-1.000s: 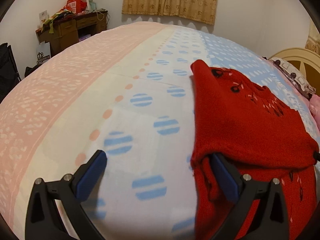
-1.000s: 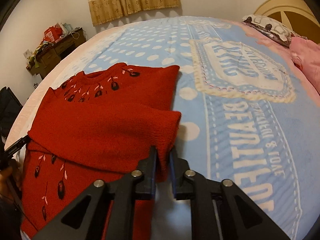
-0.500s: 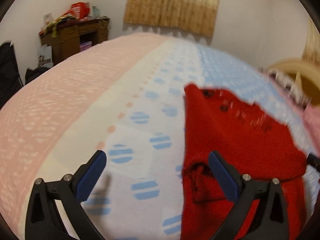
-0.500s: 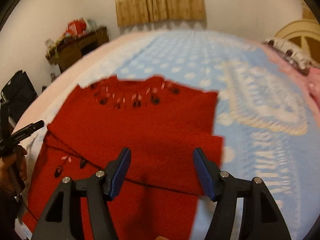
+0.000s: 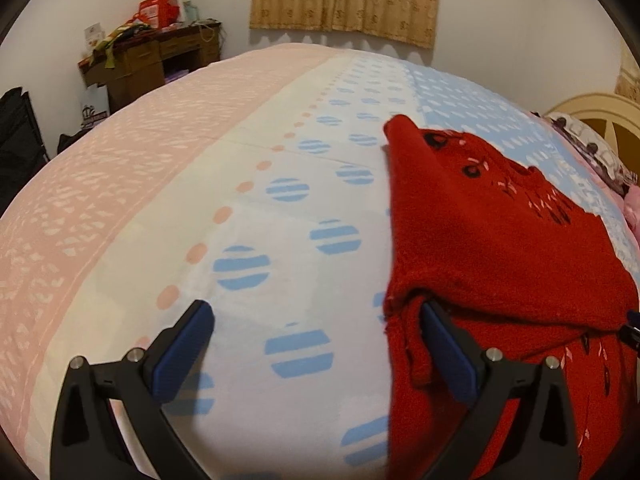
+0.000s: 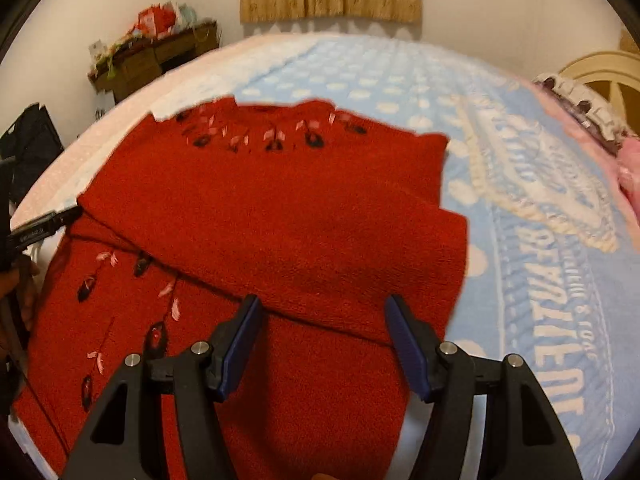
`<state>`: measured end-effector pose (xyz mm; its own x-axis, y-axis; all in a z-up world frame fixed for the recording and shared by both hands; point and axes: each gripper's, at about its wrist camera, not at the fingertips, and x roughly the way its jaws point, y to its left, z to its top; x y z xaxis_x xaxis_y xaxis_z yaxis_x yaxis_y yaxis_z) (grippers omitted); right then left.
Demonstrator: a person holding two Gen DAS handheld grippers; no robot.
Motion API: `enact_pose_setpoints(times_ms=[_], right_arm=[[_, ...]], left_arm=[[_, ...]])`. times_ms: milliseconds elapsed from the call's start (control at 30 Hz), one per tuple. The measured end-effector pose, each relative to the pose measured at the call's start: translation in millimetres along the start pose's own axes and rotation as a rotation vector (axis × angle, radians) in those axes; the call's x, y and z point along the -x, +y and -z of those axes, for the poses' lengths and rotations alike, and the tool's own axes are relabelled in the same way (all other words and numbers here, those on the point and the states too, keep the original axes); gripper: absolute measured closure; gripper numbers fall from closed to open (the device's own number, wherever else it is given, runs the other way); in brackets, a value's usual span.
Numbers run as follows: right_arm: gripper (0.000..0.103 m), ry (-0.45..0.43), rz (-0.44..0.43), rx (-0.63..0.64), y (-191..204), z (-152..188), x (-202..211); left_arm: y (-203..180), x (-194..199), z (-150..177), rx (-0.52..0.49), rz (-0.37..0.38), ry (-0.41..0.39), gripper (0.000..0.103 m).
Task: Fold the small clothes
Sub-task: 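Open the right gripper and withdraw both grippers from the sweater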
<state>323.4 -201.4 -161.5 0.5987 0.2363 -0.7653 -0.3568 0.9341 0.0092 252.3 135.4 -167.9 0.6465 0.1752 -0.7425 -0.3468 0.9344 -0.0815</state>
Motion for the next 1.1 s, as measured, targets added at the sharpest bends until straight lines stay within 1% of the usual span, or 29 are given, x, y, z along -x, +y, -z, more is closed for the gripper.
enact_pose_setpoints(times_ms=[67,100,133,167,267,367,567,733,900,1100], right_arm=[[0.038,-0.012,-0.034,-0.03,-0.5,3.5,7.0],[0.038,0.004,-0.05,-0.04,-0.4,6.5,5.6],[0.038,0.04,-0.052,-0.042,-0.6,10.0,0.1],[0.038,0.055,-0.046,-0.04,-0.4,12.2,-3.8],[0.038,0.041,-0.019,-0.025,1.5,15.9,-0.6],[0.038,0.035,-0.036,-0.058,1.2,17.8,8.5],[0.038,0.02,-0.031,-0.042,8.7,32.7,28.8],[0.038,0.01,-0.028,-0.049,10.4,46.4,42.6],[0.038,-0.018,-0.03,-0.059,10.9,62.7,65.4],[0.038,-0.031,-0.031,-0.074,11.7,76.5,83.7]], left_arm=[[0.9,1.8,2.0,-0.009,0.002,0.005,0.0],[1.7,2.7,2.5,-0.008,0.006,0.003,0.0],[2.5,3.9,3.3,-0.006,0.013,0.0,0.0],[2.9,4.5,3.5,-0.005,0.017,0.002,0.0],[2.1,10.3,4.5,-0.008,0.042,0.004,0.0],[-0.2,23.9,10.2,-0.024,0.057,-0.014,0.0],[-7.1,54.0,18.5,-0.059,0.09,-0.047,0.0],[-14.7,66.3,22.2,-0.084,0.103,-0.054,0.0],[-18.6,80.2,30.1,-0.101,0.125,-0.06,0.0],[-23.2,97.4,43.0,-0.114,0.164,-0.051,0.0]])
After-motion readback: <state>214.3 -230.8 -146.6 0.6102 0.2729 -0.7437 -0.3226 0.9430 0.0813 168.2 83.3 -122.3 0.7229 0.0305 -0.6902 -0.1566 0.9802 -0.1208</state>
